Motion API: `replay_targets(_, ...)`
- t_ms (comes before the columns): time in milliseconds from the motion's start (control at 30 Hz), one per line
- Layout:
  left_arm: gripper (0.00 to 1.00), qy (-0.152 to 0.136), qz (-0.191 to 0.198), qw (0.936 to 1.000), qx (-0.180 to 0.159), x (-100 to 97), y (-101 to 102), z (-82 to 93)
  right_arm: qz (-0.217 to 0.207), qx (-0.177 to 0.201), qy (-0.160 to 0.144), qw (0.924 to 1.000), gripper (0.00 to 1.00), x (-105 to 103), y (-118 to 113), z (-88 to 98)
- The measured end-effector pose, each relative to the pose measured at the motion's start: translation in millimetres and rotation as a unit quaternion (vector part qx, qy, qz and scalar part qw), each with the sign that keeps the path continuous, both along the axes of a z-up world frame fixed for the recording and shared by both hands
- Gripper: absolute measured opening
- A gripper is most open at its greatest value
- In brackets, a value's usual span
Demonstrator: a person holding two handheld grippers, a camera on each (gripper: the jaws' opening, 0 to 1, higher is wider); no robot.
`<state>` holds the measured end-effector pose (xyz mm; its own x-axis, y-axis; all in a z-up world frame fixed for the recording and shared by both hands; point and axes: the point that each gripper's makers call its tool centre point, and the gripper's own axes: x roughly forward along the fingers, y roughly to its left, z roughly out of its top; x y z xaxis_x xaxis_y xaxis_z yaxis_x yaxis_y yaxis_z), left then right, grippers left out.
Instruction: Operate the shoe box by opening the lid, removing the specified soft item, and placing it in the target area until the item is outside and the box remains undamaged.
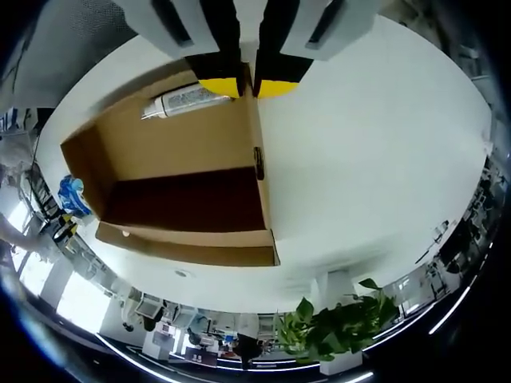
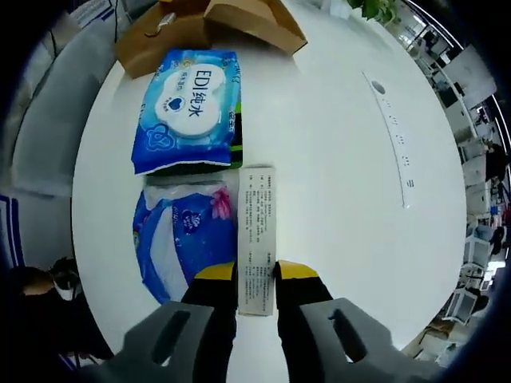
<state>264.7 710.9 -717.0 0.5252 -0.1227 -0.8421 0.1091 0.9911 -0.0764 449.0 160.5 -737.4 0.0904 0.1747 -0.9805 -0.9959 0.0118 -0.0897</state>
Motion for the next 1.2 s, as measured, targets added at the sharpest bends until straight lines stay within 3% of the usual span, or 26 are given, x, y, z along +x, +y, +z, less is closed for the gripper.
replay_targets(300,0.05,-0.001,0.0,1.0,-0.004,-0.3,0,-0.3,0.023,-0.015,-0.003,0.9996,0.16,5,-2,-0.8)
replay_targets(733,0.05,-0.002,-0.001,1.0,-0.006,-0.4,0,-0.4,0.01,-0.023,-0.016,0.9996,0.17,20,-6,-6.1)
replay_targets(1200,0.06,0.001,-0.004,1.0,-0.006,0.5,1,-0.5,-0.003,-0.023,-0.019,0.9995,0.2,17,-3,-5.5)
